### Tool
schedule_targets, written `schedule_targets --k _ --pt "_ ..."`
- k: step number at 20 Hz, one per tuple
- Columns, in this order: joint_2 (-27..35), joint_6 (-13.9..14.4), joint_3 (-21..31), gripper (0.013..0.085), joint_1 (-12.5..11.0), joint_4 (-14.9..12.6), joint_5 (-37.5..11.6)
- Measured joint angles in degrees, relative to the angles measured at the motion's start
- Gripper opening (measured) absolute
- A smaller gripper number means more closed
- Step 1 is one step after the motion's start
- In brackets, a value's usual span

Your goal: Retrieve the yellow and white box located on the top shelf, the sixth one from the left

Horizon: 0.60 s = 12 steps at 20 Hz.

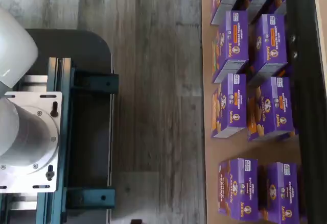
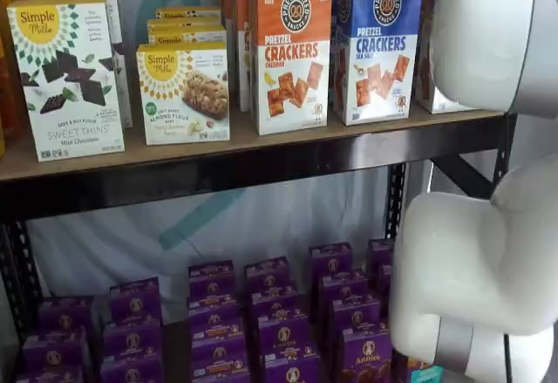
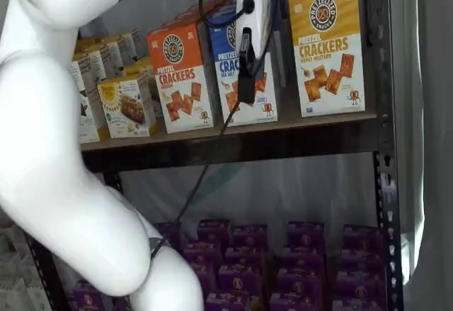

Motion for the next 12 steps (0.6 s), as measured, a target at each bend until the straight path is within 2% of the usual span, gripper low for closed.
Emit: schedule_targets --k 3,6,9,12 --pt "0.9 1.0 -1.1 0.085 1.9 -2.6 2.8" --pt "-0.2 1.4 0.2 0.085 2.2 -2.3 2.1" --pt "-2.0 1.3 2.2 0.085 1.2 0.2 -0.4" --pt "-4.4 0.5 4.5 0.085 -1.2 5.2 -4.4"
